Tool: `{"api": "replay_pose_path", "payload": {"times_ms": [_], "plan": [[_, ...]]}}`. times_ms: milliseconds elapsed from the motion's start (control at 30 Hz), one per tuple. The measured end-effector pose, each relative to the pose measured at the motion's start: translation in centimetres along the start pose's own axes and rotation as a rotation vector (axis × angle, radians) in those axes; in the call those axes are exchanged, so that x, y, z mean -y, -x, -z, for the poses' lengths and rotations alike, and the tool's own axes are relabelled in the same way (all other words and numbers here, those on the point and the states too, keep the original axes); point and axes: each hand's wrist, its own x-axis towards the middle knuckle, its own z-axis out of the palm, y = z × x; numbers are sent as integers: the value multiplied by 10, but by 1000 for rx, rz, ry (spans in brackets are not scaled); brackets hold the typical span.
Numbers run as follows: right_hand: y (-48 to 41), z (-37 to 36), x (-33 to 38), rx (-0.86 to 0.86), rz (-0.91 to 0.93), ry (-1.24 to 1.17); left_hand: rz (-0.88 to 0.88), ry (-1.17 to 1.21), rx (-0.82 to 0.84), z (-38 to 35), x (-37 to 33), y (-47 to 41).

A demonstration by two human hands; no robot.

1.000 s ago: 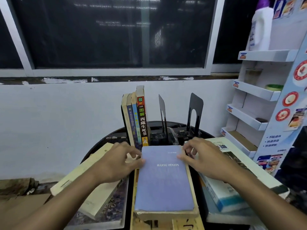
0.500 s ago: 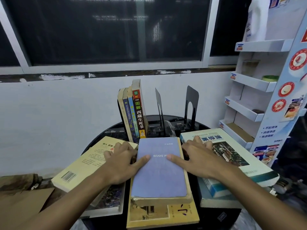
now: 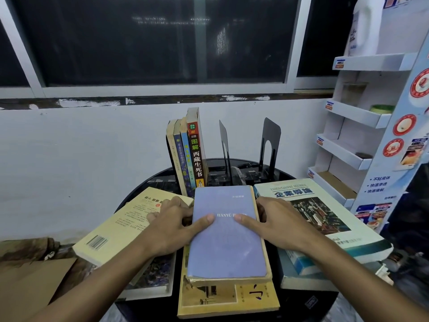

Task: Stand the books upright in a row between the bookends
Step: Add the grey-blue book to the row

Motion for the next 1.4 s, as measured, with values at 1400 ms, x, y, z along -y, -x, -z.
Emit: {"api": "replay_pose_path", "payload": {"times_ms": [1400], "plan": [[8,25,70,-555,210,-189,-269,581,-501,23,-49,15]]}}
